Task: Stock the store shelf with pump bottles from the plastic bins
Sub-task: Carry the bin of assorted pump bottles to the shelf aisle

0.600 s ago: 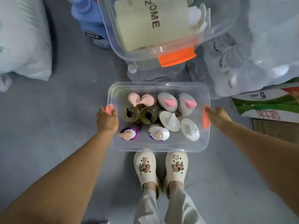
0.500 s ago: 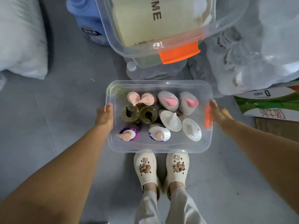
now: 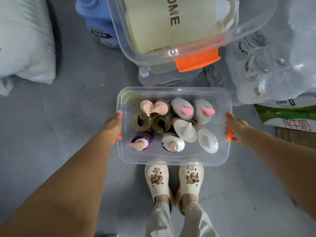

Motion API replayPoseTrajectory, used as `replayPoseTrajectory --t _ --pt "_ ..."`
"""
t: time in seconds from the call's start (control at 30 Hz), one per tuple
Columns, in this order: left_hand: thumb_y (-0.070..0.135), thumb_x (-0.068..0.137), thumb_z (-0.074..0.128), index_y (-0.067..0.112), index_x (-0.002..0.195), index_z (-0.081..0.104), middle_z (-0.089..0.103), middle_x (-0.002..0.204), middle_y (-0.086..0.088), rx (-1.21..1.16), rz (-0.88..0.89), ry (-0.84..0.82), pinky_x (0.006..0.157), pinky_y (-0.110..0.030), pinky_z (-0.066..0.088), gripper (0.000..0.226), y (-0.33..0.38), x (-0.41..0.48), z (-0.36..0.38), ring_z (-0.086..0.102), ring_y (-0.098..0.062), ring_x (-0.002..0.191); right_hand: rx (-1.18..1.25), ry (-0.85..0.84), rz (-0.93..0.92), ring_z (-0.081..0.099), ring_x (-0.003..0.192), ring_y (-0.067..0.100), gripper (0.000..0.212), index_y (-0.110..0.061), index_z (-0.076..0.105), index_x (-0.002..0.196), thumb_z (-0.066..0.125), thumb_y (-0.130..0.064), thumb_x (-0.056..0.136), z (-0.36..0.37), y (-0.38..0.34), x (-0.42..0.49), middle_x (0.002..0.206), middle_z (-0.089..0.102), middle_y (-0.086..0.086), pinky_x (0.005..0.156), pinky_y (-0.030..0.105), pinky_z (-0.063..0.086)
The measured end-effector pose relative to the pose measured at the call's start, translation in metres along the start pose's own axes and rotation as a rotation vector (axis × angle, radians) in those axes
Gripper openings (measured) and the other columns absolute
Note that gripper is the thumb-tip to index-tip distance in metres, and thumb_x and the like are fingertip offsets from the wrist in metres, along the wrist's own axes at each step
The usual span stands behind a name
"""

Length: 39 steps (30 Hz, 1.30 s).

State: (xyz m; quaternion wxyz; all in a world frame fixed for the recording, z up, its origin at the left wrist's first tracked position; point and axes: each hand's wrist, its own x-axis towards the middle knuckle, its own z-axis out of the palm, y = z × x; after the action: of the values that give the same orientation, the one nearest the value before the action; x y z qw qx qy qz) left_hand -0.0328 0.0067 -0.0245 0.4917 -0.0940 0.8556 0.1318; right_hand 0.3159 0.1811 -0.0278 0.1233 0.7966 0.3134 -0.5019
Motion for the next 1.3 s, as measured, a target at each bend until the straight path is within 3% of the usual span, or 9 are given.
replayPoseTrajectory --t 0.13,0.23,0.37,0.5,0.63,0.87,1.0,1.13,1.3 --pt "0.064 0.096 0.031 0.019 0.13 0.048 0.054 0.117 -0.005 0.045 0.025 -0.043 0.083 -0.045 0.053 0.058 -0.008 -0.016 -0.007 0.059 -0.029 0.089 0.0 -0.026 0.018 0.059 0.081 0.029 0.051 -0.017 0.054 0.096 0.036 -0.064 0.092 -0.008 0.002 -0.011 0.093 0.058 0.012 0.085 0.044 0.051" --pt "0.065 0.095 0.036 0.021 0.134 0.049 0.054 0.129 -0.008 0.008 0.01 -0.029 0.079 -0.044 0.052 0.06 -0.01 -0.033 -0.017 0.057 -0.032 0.106 -0.024 -0.03 0.033 0.062 0.097 0.034 0.053 -0.017 0.053 0.106 0.036 -0.065 0.092 -0.016 0.007 -0.033 0.103 0.06 0.012 0.083 0.047 0.05" --pt "0.07 0.088 0.045 0.027 0.129 0.051 0.056 0.129 -0.008 -0.05 -0.063 -0.022 0.071 -0.041 0.05 0.06 -0.014 -0.073 -0.04 0.056 -0.033 0.109 -0.018 -0.039 0.063 0.06 0.098 0.035 0.055 -0.015 0.054 0.111 0.036 -0.064 0.093 -0.034 0.013 -0.077 0.105 0.06 0.014 0.079 0.05 0.049" --pt "0.075 0.085 0.044 0.031 0.128 0.05 0.056 0.128 -0.007 -0.038 -0.075 -0.025 0.069 -0.04 0.051 0.062 -0.024 -0.124 -0.07 0.057 -0.033 0.109 -0.014 -0.05 0.043 0.061 0.095 0.034 0.055 -0.014 0.056 0.11 0.037 -0.063 0.093 -0.057 0.018 -0.131 0.095 0.061 0.012 0.087 0.053 0.051" --pt "0.074 0.087 0.042 0.027 0.119 0.054 0.058 0.119 -0.006 -0.023 -0.035 -0.008 0.056 -0.034 0.046 0.058 -0.029 -0.18 -0.102 0.059 -0.032 0.099 0.019 -0.079 0.022 0.061 0.093 0.032 0.052 -0.019 0.056 0.11 0.038 -0.064 0.092 -0.085 0.023 -0.192 0.097 0.063 0.009 0.082 0.052 0.051" --pt "0.069 0.091 0.04 0.022 0.133 0.048 0.055 0.124 -0.008 0.041 0.133 0.041 0.076 -0.045 0.054 0.063 -0.023 -0.278 -0.152 0.057 -0.031 0.099 0.016 -0.049 -0.069 0.061 0.098 0.034 0.058 -0.013 0.057 0.111 0.036 -0.064 0.093 -0.144 0.031 -0.294 0.106 0.061 0.013 0.088 0.054 0.051" --pt "0.065 0.094 0.038 0.012 0.131 0.053 0.057 0.13 -0.015 0.097 0.293 0.067 0.094 -0.056 0.05 0.067 -0.012 -0.334 -0.176 0.057 -0.039 0.114 0.048 -0.036 -0.115 0.057 0.092 0.031 0.054 -0.017 0.052 0.109 0.034 -0.065 0.093 -0.178 0.04 -0.347 0.106 0.058 0.012 0.086 0.052 0.051" --pt "0.068 0.093 0.034 0.011 0.119 0.059 0.062 0.119 -0.019 0.171 0.411 0.066 0.091 -0.057 0.051 0.068 -0.006 -0.382 -0.193 0.06 -0.04 0.106 0.08 0.009 -0.145 0.058 0.099 0.032 0.065 -0.013 0.057 0.121 0.032 -0.066 0.093 -0.208 0.053 -0.389 0.118 0.059 0.012 0.078 0.044 0.051" --pt "0.074 0.089 0.032 0.018 0.105 0.056 0.061 0.108 -0.01 0.287 0.497 0.036 0.085 -0.054 0.055 0.063 0.001 -0.429 -0.201 0.061 -0.038 0.097 0.117 0.097 -0.208 0.059 0.083 0.027 0.069 -0.005 0.06 0.115 0.032 -0.064 0.093 -0.236 0.088 -0.434 0.108 0.059 0.014 0.066 0.034 0.048"
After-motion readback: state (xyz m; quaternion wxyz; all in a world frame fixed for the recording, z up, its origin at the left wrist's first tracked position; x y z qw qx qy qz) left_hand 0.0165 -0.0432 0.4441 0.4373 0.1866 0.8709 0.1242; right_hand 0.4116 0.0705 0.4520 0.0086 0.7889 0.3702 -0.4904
